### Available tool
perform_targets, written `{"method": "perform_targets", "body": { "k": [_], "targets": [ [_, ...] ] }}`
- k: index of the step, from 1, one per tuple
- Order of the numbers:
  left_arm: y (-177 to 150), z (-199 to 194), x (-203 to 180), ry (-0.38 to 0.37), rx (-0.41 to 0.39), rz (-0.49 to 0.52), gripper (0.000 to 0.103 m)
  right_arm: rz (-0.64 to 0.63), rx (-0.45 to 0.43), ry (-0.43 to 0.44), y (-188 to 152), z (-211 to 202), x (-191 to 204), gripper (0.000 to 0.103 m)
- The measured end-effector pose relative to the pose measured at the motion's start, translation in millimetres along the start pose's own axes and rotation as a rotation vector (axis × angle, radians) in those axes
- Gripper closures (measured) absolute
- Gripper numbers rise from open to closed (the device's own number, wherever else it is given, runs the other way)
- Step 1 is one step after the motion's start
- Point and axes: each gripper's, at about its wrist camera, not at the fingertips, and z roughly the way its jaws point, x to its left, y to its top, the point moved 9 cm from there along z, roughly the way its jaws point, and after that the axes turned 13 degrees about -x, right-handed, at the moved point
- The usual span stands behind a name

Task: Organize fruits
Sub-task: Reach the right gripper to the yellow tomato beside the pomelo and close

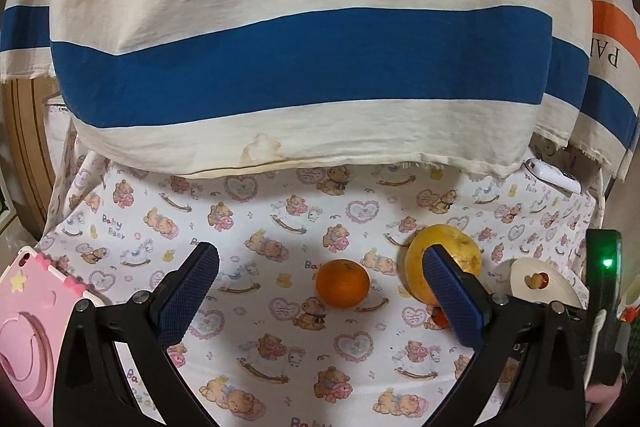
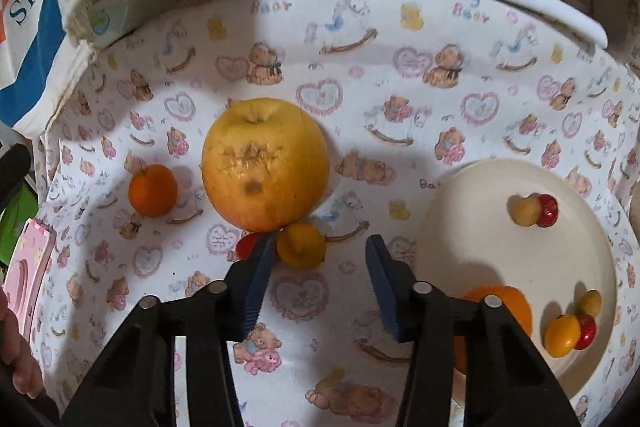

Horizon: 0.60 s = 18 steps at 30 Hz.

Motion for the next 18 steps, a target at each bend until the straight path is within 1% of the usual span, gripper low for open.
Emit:
{"method": "perform_targets", "body": {
  "k": [2, 4, 5, 11, 14, 15, 18],
  "targets": [
    [0, -1, -2, -0.002, -0.003, 0.006, 0.002, 0.006, -0.003, 0.013, 1, 1, 0, 0.059],
    [0, 0, -3, -0.007, 0.001, 0.01, 0.002, 0.007, 0.002, 0.014, 0, 4, 0, 0.063],
    [-1, 0, -4, -0.008, 0.003, 0.01, 0.002, 0.011, 0.007, 0.021, 0, 5, 0, 0.067],
    [-2, 0, -4, -0.008, 0.004, 0.007, 0.002, 0.039, 0.033, 0.062, -3, 15, 4, 0.069],
    [-2, 0, -5, -0.01, 0.006, 0.007, 0.002, 0.053, 0.052, 0.079, -6, 19, 8, 0.072],
    [-1, 0, -5, -0.011, 0.006, 0.007, 0.002, 0.058, 0.048, 0.074, -6, 20, 8, 0.073],
    [0, -3, -6, -0.021, 0.008, -0.005, 0.002, 0.082, 0.036, 0.025, -6, 15, 0, 0.074]
  ]
}}
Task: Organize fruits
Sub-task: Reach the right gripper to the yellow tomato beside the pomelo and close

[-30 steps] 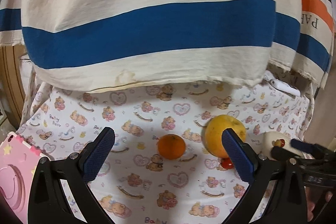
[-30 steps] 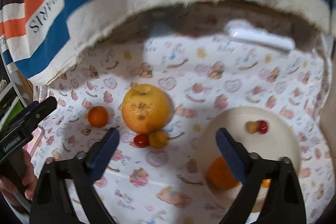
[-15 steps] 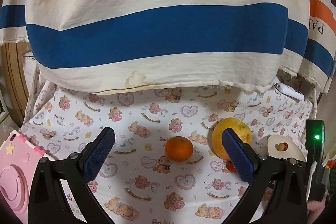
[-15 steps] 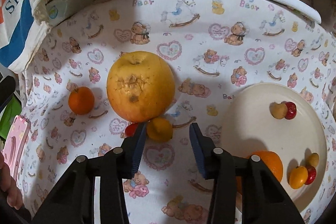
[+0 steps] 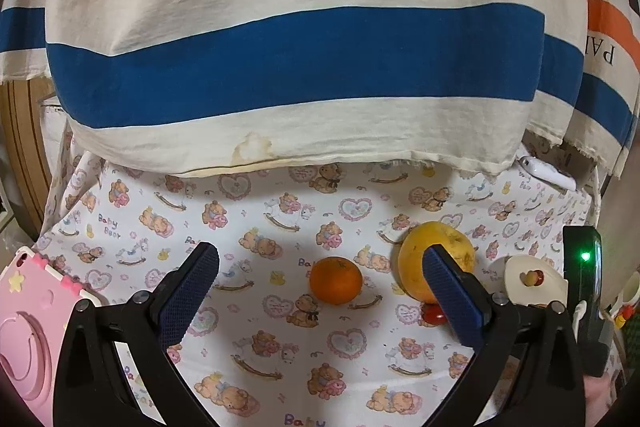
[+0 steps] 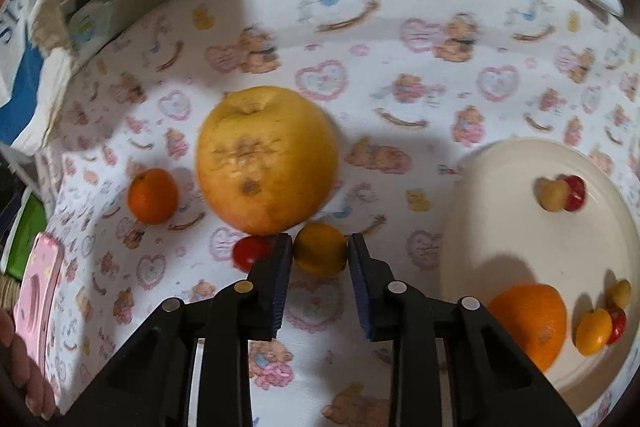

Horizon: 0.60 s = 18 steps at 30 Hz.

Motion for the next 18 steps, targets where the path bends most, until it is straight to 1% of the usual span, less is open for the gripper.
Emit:
{"method": "perform_targets", "body": {
  "k": [7, 14, 18],
  "targets": [
    [11, -10, -1, -0.01, -0.034, -0.008, 0.002, -0.026, -0.004, 0.033, -1, -16, 4, 0.074],
    [16, -12, 9, 0.011, -0.051, -0.033, 0.002, -0.045, -0.003, 0.0, -2, -11, 3, 0.073],
    [17, -13, 11, 0.021, -0.057, -0.032, 0.002, -0.062, 0.022, -0.004, -7, -4, 2, 0.073]
  ]
}}
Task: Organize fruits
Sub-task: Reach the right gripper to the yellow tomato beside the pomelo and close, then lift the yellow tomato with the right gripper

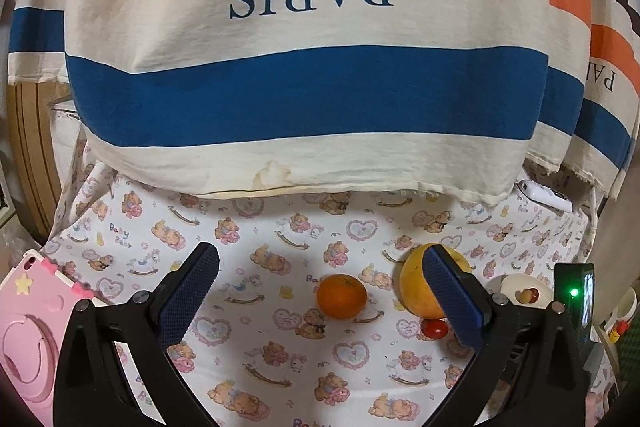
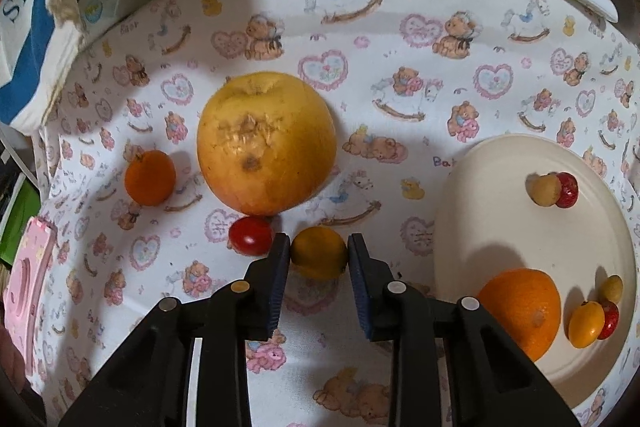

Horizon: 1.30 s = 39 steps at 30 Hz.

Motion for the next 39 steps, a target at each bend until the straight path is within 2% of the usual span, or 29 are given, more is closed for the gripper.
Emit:
{"method": "perform_targets", "body": {
  "k": [5, 9, 18, 21, 28, 30, 33, 35, 37, 39],
  "targets": [
    [1, 0, 1, 0.0, -0.002, -0.001, 0.002, -0.005, -0.008, -0.007, 0, 1, 1, 0.073],
    [0, 0, 1, 0.0, -0.001, 0.009, 0.002, -0.015, -0.055, -0.004, 9, -8, 4, 0.073],
    [-6, 4, -4, -0.005, 0.003, 0.043, 0.002, -0.033, -0.27, -0.04, 33, -34, -1, 0.073],
    [-9, 5, -5, -0.002, 0.006, 0.053, 0.002, -0.003, -0.333, -0.025, 41, -45, -6, 0.073],
    [-18, 11, -11, -0.021, 0.024, 0.075, 0.004, -0.08, -0.488, -0.062, 56, -70, -1, 0.073],
    [-23, 14, -16, -0.033, 0.042, 0.088, 0.009, -0.105, -0.536, -0.084, 60, -77, 0, 0.073],
    [-31, 19, -24, -0.07, 0.079, 0.103, 0.01, -0.109, -0.579, -0.097, 63, -84, 0, 0.073],
    [-42, 28, -33, -0.101, 0.145, 0.108, 0.012, -0.101, -0.589, -0.096, 64, -85, -1, 0.073],
    [-53, 40, -36, -0.093, 0.213, 0.103, 0.019, -0.097, -0.593, -0.097, 64, -86, -2, 0.073],
    [-64, 51, -39, -0.1, 0.273, 0.086, 0.021, -0.097, -0.599, -0.096, 64, -87, -2, 0.073]
  ]
}}
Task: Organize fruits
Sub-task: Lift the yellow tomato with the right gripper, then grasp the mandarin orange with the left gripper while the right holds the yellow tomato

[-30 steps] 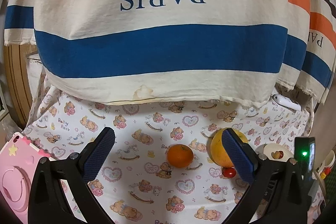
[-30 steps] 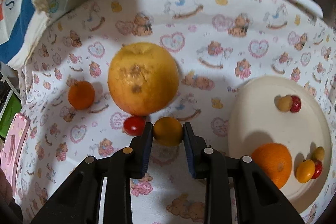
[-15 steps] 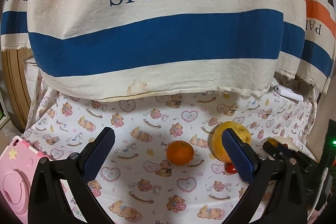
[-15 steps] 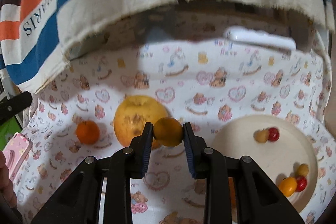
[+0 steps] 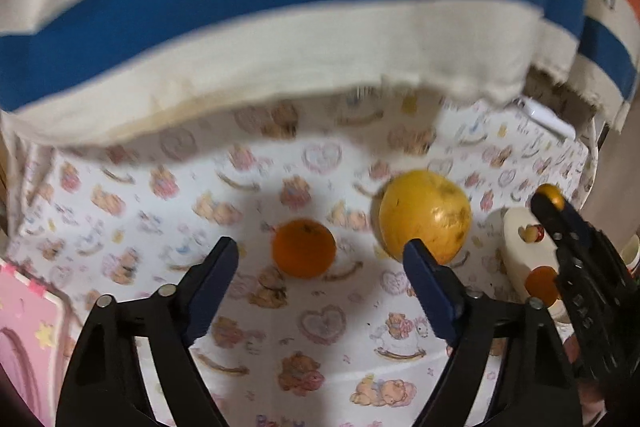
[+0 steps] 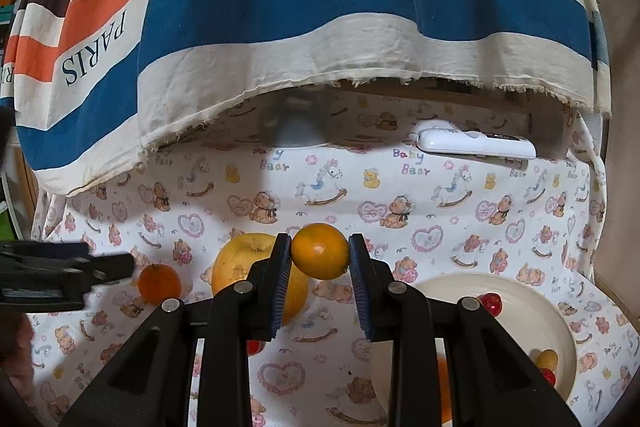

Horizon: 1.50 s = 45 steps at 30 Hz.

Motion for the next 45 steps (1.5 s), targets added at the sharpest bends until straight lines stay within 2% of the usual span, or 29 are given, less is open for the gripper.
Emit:
{"method": "perform_targets", "body": {
  "k": [7, 11, 14, 18, 21, 24, 26, 27, 30, 37, 39, 45],
  "targets": [
    [-19, 34, 7, 0.088, 0.117, 0.039, 0.021, 0.004, -0.009, -0.028, 1, -2, -4, 0.073],
    [-19, 40, 7, 0.096, 0.12, 0.035, 0.023, 0.007, -0.005, -0.047, 0, 0, -7, 0.073],
    [-20, 46, 2, 0.077, 0.112, 0.032, 0.03, 0.008, -0.009, -0.057, 1, -1, -9, 0.073],
    [-19, 47, -2, 0.049, 0.038, 0.031, 0.034, 0.006, -0.009, -0.059, 1, -1, -8, 0.073],
    [-22, 49, -1, 0.062, 0.037, 0.053, 0.038, 0.006, -0.009, -0.057, 1, -2, -8, 0.073],
    [-20, 48, 3, 0.058, 0.019, 0.017, 0.039, 0.006, -0.013, -0.06, 1, -2, -8, 0.073],
    [-23, 51, 3, 0.043, 0.039, 0.004, 0.039, 0.005, -0.013, -0.059, 1, -2, -8, 0.073],
    [-25, 52, 5, 0.041, 0.052, 0.001, 0.043, 0.005, -0.014, -0.059, 1, -2, -8, 0.073],
    [-28, 54, 8, 0.062, 0.069, 0.003, 0.048, 0.004, -0.016, -0.055, 1, -2, -8, 0.073],
    [-39, 75, 5, 0.074, 0.134, 0.002, 0.048, 0.006, -0.014, -0.055, 2, -2, -8, 0.073],
    [-43, 84, 3, 0.076, 0.159, -0.012, 0.053, 0.004, -0.015, -0.056, 2, -2, -8, 0.073],
    [-45, 91, -3, 0.077, 0.154, -0.007, 0.055, 0.002, -0.016, -0.057, 1, -2, -8, 0.073]
  ]
}}
